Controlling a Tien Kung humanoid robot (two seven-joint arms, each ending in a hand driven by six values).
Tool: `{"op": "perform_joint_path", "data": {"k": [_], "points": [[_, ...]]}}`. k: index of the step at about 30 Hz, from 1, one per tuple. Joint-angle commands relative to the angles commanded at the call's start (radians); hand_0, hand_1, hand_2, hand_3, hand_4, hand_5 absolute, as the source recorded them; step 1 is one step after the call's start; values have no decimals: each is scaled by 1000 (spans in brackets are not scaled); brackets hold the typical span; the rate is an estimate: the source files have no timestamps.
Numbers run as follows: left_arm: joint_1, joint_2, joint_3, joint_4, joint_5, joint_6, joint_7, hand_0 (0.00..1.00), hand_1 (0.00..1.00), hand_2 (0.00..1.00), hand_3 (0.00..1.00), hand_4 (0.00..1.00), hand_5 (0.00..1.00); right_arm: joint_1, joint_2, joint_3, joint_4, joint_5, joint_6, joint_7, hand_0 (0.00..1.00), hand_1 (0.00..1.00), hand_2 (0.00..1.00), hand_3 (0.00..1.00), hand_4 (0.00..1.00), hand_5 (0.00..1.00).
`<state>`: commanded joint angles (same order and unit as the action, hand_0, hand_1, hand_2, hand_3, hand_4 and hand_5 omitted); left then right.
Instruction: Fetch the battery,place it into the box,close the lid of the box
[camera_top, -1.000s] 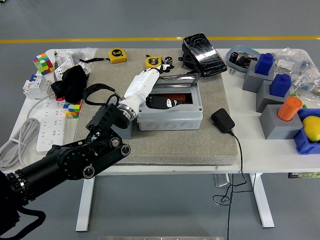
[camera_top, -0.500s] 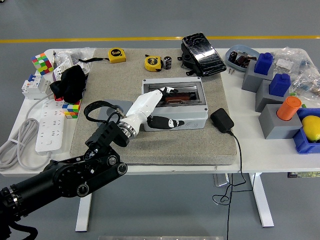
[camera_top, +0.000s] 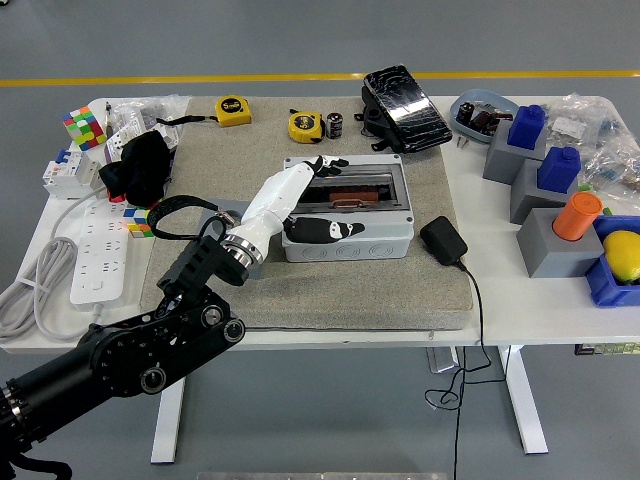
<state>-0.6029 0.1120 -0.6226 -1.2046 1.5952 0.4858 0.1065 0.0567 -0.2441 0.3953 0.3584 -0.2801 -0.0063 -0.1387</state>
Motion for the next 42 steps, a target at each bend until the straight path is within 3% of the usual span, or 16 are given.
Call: {"op": "perform_joint_path", "data": {"k": [6,18,42], "points": [[41,7,-95,-37,14,12,-14,774,779,771,808,998,319,-1,0,1,0,-1,0,0,704,726,718,706,998,698],[136,14,-291,-24,26,9,-11,770,779,771,807,998,316,1,-1,8,1,-1,-2,0,703,726,718,704,998,699],[219,21,-418,-61,-8,-4,-22,776,775,764,800,998,305,4,2,23,-2,-6,-6,-1,703,726,718,704,998,701]]}}
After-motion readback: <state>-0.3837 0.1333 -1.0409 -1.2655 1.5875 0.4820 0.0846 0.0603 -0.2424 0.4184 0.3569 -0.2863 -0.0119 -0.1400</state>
